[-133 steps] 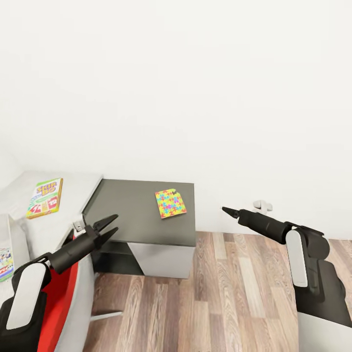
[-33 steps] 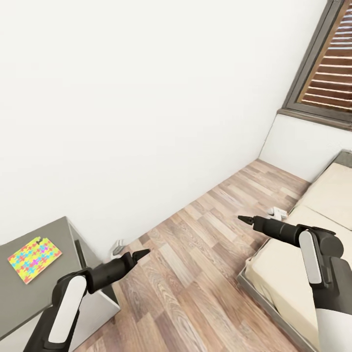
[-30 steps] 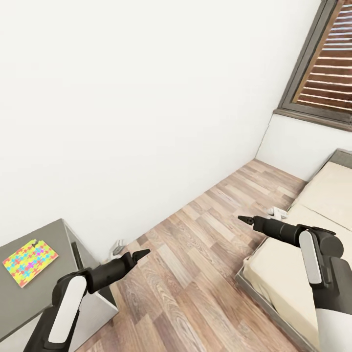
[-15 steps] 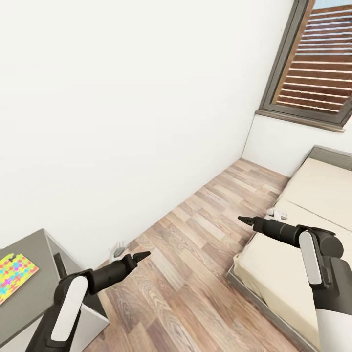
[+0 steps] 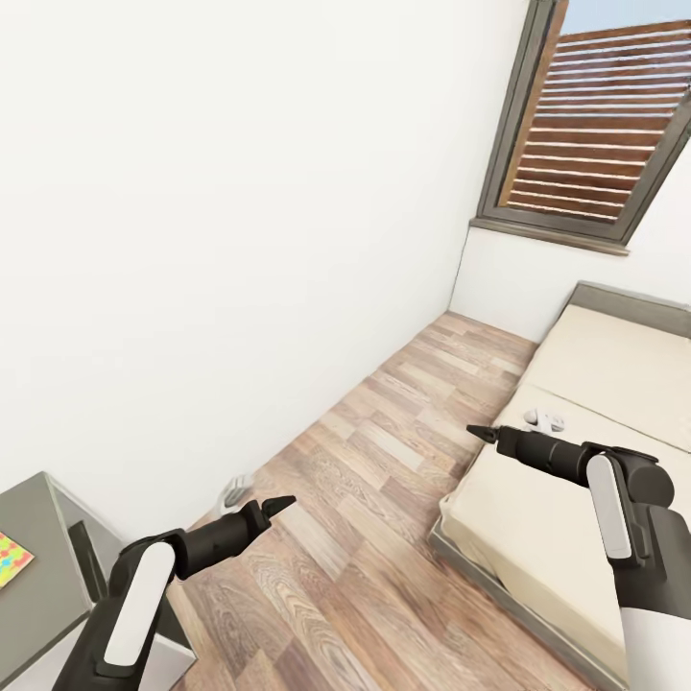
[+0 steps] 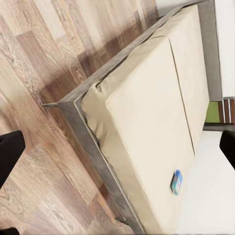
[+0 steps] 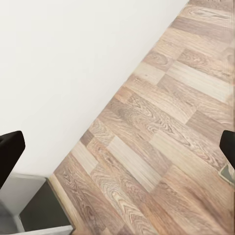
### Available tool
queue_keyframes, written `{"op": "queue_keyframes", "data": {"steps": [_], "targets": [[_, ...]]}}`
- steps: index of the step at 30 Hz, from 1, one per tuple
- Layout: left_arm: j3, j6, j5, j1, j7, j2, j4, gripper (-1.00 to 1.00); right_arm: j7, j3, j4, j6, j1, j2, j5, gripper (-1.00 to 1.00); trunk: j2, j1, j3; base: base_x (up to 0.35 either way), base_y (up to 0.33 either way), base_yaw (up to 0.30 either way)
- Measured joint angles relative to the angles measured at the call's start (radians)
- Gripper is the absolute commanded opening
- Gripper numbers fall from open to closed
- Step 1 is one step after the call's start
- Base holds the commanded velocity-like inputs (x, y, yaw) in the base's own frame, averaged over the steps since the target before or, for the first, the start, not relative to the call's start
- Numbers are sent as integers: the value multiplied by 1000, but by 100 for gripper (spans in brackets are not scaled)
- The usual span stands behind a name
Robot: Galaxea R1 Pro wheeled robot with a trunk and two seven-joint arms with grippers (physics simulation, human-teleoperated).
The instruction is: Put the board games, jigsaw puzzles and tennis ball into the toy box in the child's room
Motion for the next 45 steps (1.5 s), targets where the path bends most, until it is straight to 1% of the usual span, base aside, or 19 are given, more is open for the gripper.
{"op": "queue_keyframes", "data": {"steps": [11,22,34,45], "targets": [[0,0,0,-1,1,0,4,100,0,1,0,0,1,0,0,100,-77,42,-20,0,0,-180],[-3,0,-1,-4,5,-3,6,100,0,4,0,0,2,7,2,100,-154,84,-40,0,0,-180],[-4,0,-1,-10,10,-4,20,100,0,3,0,0,3,4,1,100,-238,130,-61,0,0,-180],[-5,0,-2,-19,13,-6,32,100,0,12,0,0,4,10,2,100,-315,173,-81,0,0,-182]]}}
